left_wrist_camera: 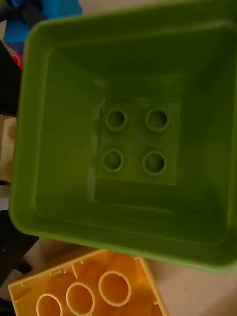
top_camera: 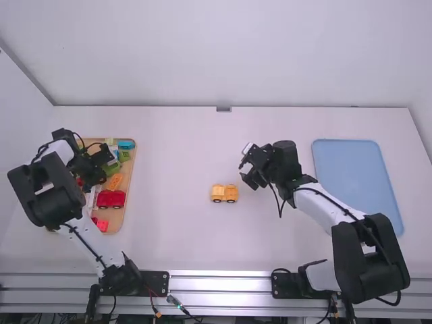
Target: Assemble lego blocks to make yellow taxi
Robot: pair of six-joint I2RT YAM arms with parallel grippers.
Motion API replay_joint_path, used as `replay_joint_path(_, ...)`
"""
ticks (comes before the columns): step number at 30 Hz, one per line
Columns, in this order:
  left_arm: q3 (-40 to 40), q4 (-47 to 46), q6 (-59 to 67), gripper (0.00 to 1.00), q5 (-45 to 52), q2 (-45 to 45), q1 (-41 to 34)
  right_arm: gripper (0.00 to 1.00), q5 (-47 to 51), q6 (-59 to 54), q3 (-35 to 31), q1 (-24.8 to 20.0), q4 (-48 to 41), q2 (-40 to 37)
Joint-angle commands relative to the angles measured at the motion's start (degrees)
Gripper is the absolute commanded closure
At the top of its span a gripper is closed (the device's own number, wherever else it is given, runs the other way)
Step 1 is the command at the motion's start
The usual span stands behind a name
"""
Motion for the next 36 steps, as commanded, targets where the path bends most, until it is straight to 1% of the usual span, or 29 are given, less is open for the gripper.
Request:
replay_joint_path(1,-0.5,-0.5,0.2,0.55,0.8,0.0,0.3,0.01,-0.3,0.5,0.0,-0.1,0.0,-1.0)
replay_joint_path(4,-0.5,-0.5,0.2,0.58,0.2,0.0,0.1,0.01,-0.3,0.5,0.0,0.2,0.0,-1.0)
replay_joint_path(9,-0.5,-1.2,-0.2,0.59,-0.4,0.0,0.1,0.01,-0.4,0.5,0.0,0.0,0.0,-1.0)
replay_joint_path(13,-0.6,-2.0,-0.2,0.55,-0.5,0.0,0.2,0.01,-0.5,0.5,0.0,0.0,0.0,-1.0)
replay_joint_path(15,-0.8,-1.7,0.3,0.55,-0.5,0.0,0.2,0.01,-0.5,0.6,0.0,0.0,0.0,-1.0)
replay_joint_path(18,-1.9,0.0,0.2,0.52,-0.7,0.0,0.2,0.01,-0.5,0.5,-0.1,0.0,0.0,-1.0)
replay_joint_path(22,-3.1,1.7,0.2,0.52,-1.7,0.0,0.2,0.01,-0.5,0.5,0.0,0.0,0.0,-1.0)
replay_joint_path(24,-3.7,2.8,-0.3,0.56,-3.2,0.0,0.2,0.01,-0.5,0.5,0.0,0.1,0.1,-1.0)
replay_joint_path(25,-3.8,2.7,-0.2,0.62,-3.5,0.0,0.2,0.01,-0.5,0.5,0.0,0.0,0.2,-1.0)
replay_joint_path(31,-3.5,2.7,-0.2,0.71,-3.4,0.0,0.2,0.01,-0.5,0.5,0.0,0.0,0.2,-1.0)
replay_joint_path(32,-3.1,2.7,-0.4,0.74,-3.2,0.0,0.2,0.01,-0.5,0.5,0.0,0.0,0.2,-1.0)
replay_joint_path(35,-1.9,2.7,-4.5,0.73,-3.2,0.0,-0.2,0.01,-0.5,0.5,0.0,0.0,0.2,-1.0)
replay_joint_path(36,-1.3,2.6,-6.5,0.7,-3.3,0.0,-0.3,0.01,-0.5,0.5,0.0,0.1,0.2,-1.0)
